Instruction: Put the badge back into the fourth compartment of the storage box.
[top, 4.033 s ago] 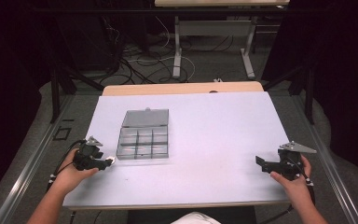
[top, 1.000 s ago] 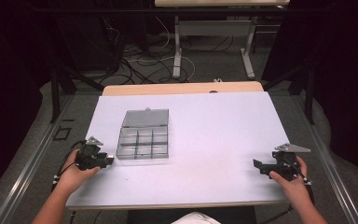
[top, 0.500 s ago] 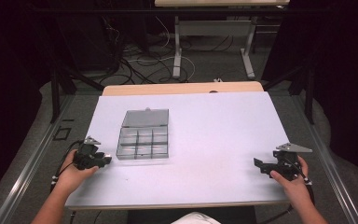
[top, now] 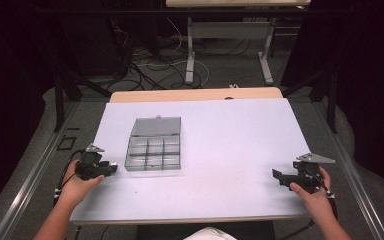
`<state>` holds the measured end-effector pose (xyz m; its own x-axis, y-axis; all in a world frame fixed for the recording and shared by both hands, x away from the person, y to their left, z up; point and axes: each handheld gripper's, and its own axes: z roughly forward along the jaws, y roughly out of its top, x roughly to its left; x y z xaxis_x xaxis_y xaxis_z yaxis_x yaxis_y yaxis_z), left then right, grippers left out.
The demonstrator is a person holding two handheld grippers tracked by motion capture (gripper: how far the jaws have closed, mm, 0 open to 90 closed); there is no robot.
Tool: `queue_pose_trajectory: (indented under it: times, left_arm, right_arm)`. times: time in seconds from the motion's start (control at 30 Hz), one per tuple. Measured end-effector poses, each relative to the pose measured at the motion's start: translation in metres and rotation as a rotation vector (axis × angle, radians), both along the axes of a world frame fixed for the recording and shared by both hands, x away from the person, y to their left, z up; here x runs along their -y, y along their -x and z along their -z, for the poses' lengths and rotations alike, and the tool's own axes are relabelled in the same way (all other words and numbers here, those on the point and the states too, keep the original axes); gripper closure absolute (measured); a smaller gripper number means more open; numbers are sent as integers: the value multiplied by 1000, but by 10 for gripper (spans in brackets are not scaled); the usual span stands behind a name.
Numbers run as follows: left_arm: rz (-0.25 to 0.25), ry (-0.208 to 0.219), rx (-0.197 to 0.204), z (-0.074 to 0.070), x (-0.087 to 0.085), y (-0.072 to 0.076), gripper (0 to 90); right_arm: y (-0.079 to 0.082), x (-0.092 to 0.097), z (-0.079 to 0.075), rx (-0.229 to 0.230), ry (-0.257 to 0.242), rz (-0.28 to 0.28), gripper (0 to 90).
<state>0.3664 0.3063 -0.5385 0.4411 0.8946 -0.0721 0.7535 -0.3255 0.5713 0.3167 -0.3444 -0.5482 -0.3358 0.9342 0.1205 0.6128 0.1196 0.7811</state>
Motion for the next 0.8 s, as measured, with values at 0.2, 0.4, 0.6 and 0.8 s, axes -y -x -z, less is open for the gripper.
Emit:
queue_pose_trajectory:
  times: [0.2,0.4,0.6,0.8]
  left_arm:
    - [-34,14,8,-2,-2,-1,579]
    - [-57,19,17,-6,-6,-1,578]
    - [-87,35,38,-12,-8,-1,579]
    - [-107,45,67,-16,-8,-2,579]
  right_arm:
    - [0,1,0,4,3,-5,86]
    - [0,1,0,2,1,-5,86]
    - [0,1,0,2,0,-2,86]
    - [0,1,0,3,2,-1,86]
